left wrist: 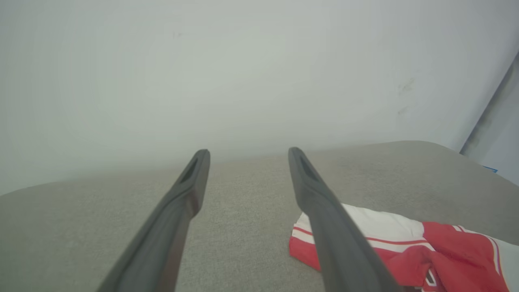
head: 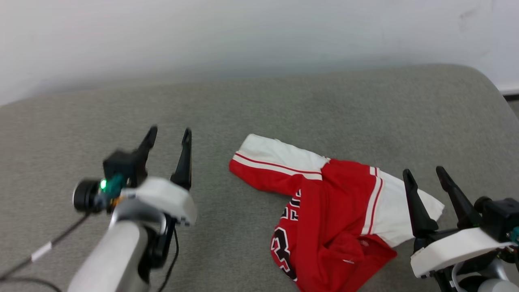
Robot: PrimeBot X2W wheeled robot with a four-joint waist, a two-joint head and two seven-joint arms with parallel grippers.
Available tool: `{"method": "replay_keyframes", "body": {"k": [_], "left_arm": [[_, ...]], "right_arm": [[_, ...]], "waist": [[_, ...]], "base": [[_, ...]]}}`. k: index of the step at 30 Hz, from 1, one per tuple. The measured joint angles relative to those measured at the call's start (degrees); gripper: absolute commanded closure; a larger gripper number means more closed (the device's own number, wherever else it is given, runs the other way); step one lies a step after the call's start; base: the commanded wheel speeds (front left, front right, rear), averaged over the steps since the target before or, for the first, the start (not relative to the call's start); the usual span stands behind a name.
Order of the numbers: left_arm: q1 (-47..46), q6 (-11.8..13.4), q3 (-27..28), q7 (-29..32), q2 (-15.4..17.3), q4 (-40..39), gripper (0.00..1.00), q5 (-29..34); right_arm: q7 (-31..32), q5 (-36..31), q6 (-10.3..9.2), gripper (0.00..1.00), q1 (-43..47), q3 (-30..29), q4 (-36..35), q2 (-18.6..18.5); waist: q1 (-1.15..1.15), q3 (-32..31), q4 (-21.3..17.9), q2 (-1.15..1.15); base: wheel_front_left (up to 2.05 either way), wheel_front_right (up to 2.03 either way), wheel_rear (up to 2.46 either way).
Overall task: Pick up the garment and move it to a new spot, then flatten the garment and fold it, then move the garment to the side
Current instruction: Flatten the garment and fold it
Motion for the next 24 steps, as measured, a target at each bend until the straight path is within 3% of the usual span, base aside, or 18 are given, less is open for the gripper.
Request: {"method": "replay_keyframes", "body": {"k": [12,17,24], "left_arm": [[-24.7,-15.6,-7.8,26.5,1.8,14.7,0.00,-4.4],[-28.9,-18.6,-11.4,36.6,2.3,22.3,0.00,-5.8],[-32.0,-19.9,-15.0,48.4,2.7,30.9,0.00,-7.9]], "right_arm": [[-1.8,0.9,0.00,0.00,-4.8,1.7,1.0,0.3],[-2.9,1.9,0.00,0.00,-6.0,2.3,1.9,0.4],[-4.1,3.1,0.00,0.00,-6.9,3.3,3.7,0.5]], "waist": [[0.01,9.0,-7.9,0.00],[0.01,11.9,-9.9,0.00],[0.01,13.9,-11.6,0.00]], "base": [[0.00,0.00,0.00],[0.00,0.00,0.00],[0.00,0.00,0.00]]}}
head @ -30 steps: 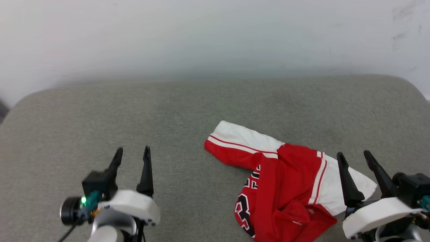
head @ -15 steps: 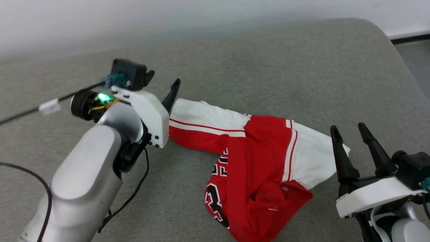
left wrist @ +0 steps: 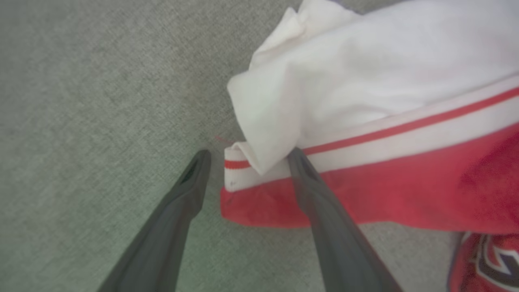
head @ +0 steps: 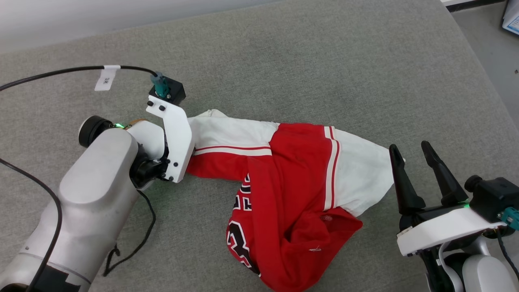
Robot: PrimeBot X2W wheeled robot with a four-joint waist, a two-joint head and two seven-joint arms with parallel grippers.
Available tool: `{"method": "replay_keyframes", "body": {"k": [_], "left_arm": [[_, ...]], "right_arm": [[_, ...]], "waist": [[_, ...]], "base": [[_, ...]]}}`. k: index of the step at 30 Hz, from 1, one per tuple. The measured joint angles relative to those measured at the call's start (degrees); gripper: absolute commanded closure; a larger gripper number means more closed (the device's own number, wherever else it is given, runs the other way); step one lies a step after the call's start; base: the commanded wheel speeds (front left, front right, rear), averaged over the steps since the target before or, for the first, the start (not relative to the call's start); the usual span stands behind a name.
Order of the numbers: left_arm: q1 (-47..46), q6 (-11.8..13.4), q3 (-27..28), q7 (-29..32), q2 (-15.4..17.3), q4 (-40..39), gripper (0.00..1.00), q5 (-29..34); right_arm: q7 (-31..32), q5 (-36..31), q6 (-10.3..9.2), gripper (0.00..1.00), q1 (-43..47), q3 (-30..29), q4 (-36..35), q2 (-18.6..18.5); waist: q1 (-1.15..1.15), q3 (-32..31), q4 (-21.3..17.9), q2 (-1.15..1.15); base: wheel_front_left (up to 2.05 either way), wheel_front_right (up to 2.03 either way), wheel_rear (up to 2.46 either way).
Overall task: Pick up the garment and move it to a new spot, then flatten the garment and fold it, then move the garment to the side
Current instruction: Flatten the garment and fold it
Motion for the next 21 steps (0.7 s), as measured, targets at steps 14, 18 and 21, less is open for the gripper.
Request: {"method": "replay_keyframes", "body": {"k": [14,18,21], "left_arm": [[3.0,-0.3,-0.6,-14.0,-1.3,-2.4,1.00,-0.5],[7.7,2.4,0.7,-19.5,-0.4,-7.3,1.00,-0.2],[13.8,5.0,1.5,-22.0,0.8,-11.8,1.00,-0.8]], "right_arm": [[1.6,-0.8,0.00,0.00,1.0,-1.7,-0.2,0.0],[3.4,-1.4,0.00,0.00,2.6,-2.4,-1.6,0.0],[4.7,-2.0,0.00,0.00,3.9,-2.8,-2.7,0.0]], "waist": [[0.00,-3.9,3.6,0.00],[0.00,-6.2,6.0,0.00],[0.00,-8.1,7.9,0.00]], "base": [[0.00,0.00,0.00],[0.00,0.00,0.00],[0.00,0.00,0.00]]}}
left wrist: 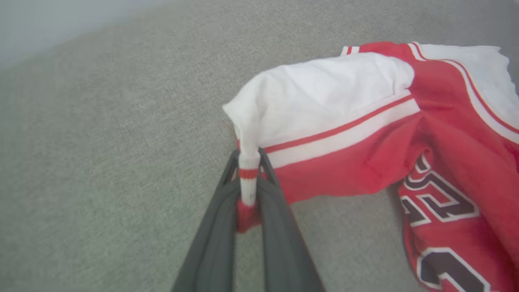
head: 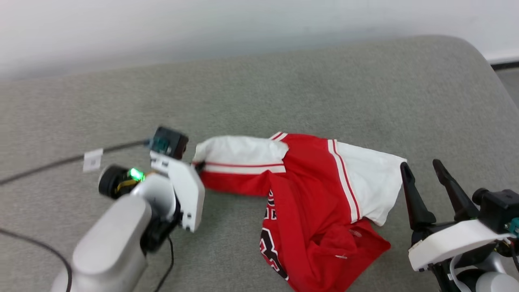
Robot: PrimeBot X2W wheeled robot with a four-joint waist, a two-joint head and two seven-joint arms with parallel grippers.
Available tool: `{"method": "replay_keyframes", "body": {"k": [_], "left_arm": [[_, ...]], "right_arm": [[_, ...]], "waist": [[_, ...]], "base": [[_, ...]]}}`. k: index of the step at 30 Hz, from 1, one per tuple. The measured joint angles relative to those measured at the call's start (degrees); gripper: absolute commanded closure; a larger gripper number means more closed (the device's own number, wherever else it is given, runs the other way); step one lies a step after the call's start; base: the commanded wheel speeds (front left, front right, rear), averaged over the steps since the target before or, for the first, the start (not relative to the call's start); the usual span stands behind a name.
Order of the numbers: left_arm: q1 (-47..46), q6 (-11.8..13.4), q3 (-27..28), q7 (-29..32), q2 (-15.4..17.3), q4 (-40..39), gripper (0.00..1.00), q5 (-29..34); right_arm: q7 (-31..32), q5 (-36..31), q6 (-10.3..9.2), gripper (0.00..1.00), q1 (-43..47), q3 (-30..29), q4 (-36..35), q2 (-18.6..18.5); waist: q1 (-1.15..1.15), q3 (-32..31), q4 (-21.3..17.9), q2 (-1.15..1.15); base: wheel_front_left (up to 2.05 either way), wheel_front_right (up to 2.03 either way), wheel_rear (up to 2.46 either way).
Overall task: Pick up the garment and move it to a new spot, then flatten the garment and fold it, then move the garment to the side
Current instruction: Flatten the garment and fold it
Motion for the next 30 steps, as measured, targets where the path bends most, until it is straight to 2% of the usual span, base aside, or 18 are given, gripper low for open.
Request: {"method": "replay_keyframes", "body": {"k": [6,9,10,11,13,15,18,21,24,30], "left_arm": [[15.1,6.1,1.5,-3.2,1.4,-7.7,1.00,-2.6],[25.0,8.3,1.2,-3.5,0.2,-10.2,1.00,-6.4],[26.1,8.5,1.1,-3.5,-0.3,-10.6,0.83,-6.9],[27.0,8.9,1.1,-3.4,-0.6,-10.9,0.00,-7.4],[28.2,9.4,1.1,-3.2,-1.0,-11.9,0.00,-8.3],[28.6,10.8,1.9,-4.4,-0.9,-13.5,0.00,-7.9],[28.4,14.0,3.9,-7.7,0.4,-16.6,0.00,-5.4],[24.9,15.8,6.5,-9.8,2.6,-20.7,0.00,-3.1],[19.9,14.4,6.9,-7.7,4.7,-21.0,0.00,-2.3],[10.7,7.5,4.2,3.3,8.0,-17.1,0.00,-3.5]], "right_arm": [[2.0,-0.3,0.00,0.00,2.4,-0.8,-2.4,0.0],[3.4,-0.3,0.00,0.00,3.6,-1.0,-3.8,0.0],[3.5,-0.3,0.00,0.00,3.7,-1.0,-4.1,0.0],[3.7,-0.3,0.00,0.00,3.9,-1.1,-4.4,0.0],[4.0,-1.2,0.00,0.00,4.1,-1.2,-4.8,0.0],[4.4,-1.4,0.00,0.00,4.1,-1.0,-5.1,0.0],[4.5,-1.5,0.00,0.00,4.4,-1.0,-5.4,0.0],[4.4,-1.3,0.00,0.00,4.6,-1.2,-5.8,0.0],[4.2,-1.1,0.00,0.00,4.1,-1.3,-5.8,0.0],[3.3,-0.7,0.00,0.00,2.5,-0.7,-4.7,0.0]], "waist": [[0.00,-3.5,3.4,0.00],[-0.01,-5.3,5.4,0.00],[-0.01,-5.5,5.7,0.00],[0.00,-5.6,5.9,0.00],[0.00,-5.8,6.1,0.00],[0.00,-6.1,6.2,0.00],[-0.01,-6.5,6.2,0.00],[-0.01,-6.2,5.9,0.00],[-0.01,-4.9,5.5,0.00],[0.00,-2.0,3.8,0.00]], "base": [[0.00,0.00,0.00],[0.00,0.00,0.00],[0.00,0.00,0.00],[0.00,0.00,0.00],[0.00,0.00,0.00],[0.00,0.00,0.00],[0.00,0.00,0.00],[0.00,0.00,0.00],[0.00,0.00,0.00],[0.00,0.00,0.00]]}}
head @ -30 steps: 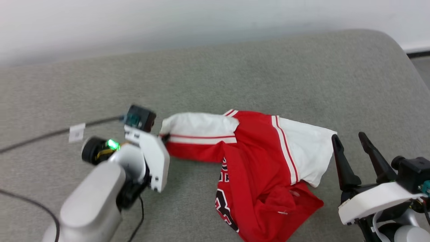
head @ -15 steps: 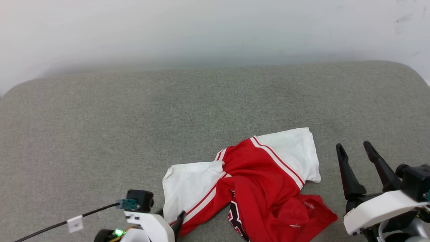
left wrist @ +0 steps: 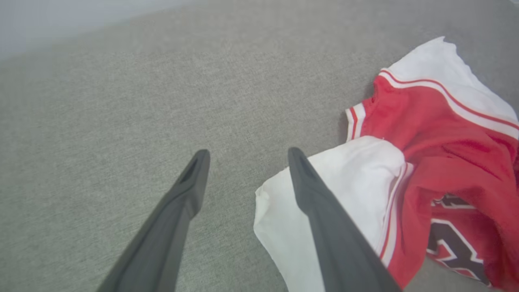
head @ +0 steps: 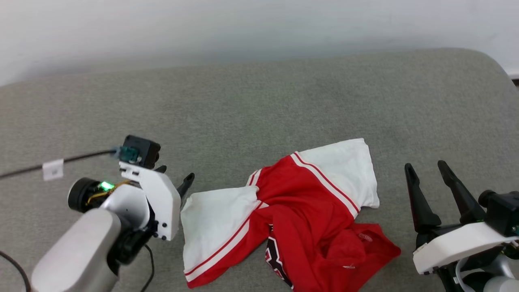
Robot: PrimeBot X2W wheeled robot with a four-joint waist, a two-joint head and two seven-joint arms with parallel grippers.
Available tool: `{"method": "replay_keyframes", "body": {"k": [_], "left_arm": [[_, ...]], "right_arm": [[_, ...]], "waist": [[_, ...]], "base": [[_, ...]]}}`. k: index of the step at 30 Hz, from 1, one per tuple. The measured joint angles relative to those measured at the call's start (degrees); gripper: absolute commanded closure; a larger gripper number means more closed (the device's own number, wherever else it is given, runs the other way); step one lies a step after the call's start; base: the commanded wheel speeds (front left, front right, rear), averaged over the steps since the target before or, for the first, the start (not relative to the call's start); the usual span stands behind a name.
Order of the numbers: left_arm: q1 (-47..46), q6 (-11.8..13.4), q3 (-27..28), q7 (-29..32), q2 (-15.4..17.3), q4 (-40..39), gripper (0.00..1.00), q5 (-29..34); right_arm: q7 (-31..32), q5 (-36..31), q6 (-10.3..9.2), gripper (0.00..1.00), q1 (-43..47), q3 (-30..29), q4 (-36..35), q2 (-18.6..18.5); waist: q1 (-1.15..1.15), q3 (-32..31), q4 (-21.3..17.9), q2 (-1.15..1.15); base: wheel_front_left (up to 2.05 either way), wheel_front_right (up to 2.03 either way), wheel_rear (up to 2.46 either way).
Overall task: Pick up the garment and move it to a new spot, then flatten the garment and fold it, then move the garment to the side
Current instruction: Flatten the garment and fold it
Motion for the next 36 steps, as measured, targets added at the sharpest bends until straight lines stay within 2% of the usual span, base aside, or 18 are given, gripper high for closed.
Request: {"method": "replay_keyframes", "body": {"k": [3,6,13,14,15,17,19,21,26,31,36], "left_arm": [[-3.2,-3.4,-1.7,6.4,1.1,3.0,0.00,-1.8],[-4.9,-5.2,-3.1,11.6,1.3,5.9,0.00,-3.2],[-6.3,-5.6,-5.4,19.4,1.0,11.2,0.00,-5.0],[-6.7,-5.5,-5.5,19.8,0.8,12.0,0.09,-5.1],[-7.0,-5.4,-5.7,20.3,0.6,12.7,0.44,-5.2],[-7.2,-5.4,-5.8,20.5,0.3,13.6,1.00,-5.4],[-7.4,-5.9,-6.0,20.7,-0.1,14.2,1.00,-5.4],[-7.6,-6.7,-6.6,18.5,-0.5,14.6,1.00,-4.5],[-9.4,-7.1,-6.6,12.2,-0.4,12.9,1.00,-0.9],[-10.5,-5.0,-3.9,7.1,1.7,8.2,1.00,0.6],[-6.7,-0.6,0.4,3.0,6.0,2.1,1.00,0.5]], "right_arm": [[-0.5,0.5,0.00,0.00,-0.7,0.3,0.9,0.0],[-1.1,1.2,0.00,0.00,-1.3,0.4,1.8,0.0],[-2.3,2.0,0.00,0.00,-2.1,0.6,3.5,0.0],[-2.5,2.1,0.00,0.00,-2.3,0.6,3.7,0.0],[-2.5,2.3,0.00,0.00,-2.5,0.7,3.9,0.0],[-2.8,2.5,0.00,0.00,-2.7,0.8,4.2,0.0],[-3.0,2.5,0.00,0.00,-2.7,0.8,4.6,0.0],[-3.0,2.6,0.00,0.00,-2.7,0.6,4.9,0.0],[-2.9,2.6,0.00,0.00,-2.5,0.0,5.2,0.0],[-2.0,2.6,0.00,0.00,-1.6,-0.9,5.3,0.0],[-1.3,2.6,0.00,0.00,-0.8,-1.9,5.0,0.0]], "waist": [[0.00,1.4,-1.2,0.00],[0.00,2.7,-2.3,0.00],[0.00,4.9,-4.4,0.00],[0.00,5.0,-4.5,0.00],[0.00,5.1,-4.7,0.00],[0.00,5.1,-4.9,0.00],[0.00,5.0,-4.9,0.00],[0.00,4.5,-4.7,0.00],[0.00,3.2,-3.5,0.00],[0.00,1.5,-1.7,0.00],[0.00,0.1,0.4,0.00]], "base": [[0.00,0.00,0.00],[0.00,0.00,0.00],[0.00,0.00,0.00],[0.00,0.00,0.00],[0.00,0.00,0.00],[0.00,0.00,0.00],[0.00,0.00,0.00],[0.00,0.00,0.00],[0.00,0.00,0.00],[0.00,0.00,0.00],[0.00,0.00,0.00]]}}
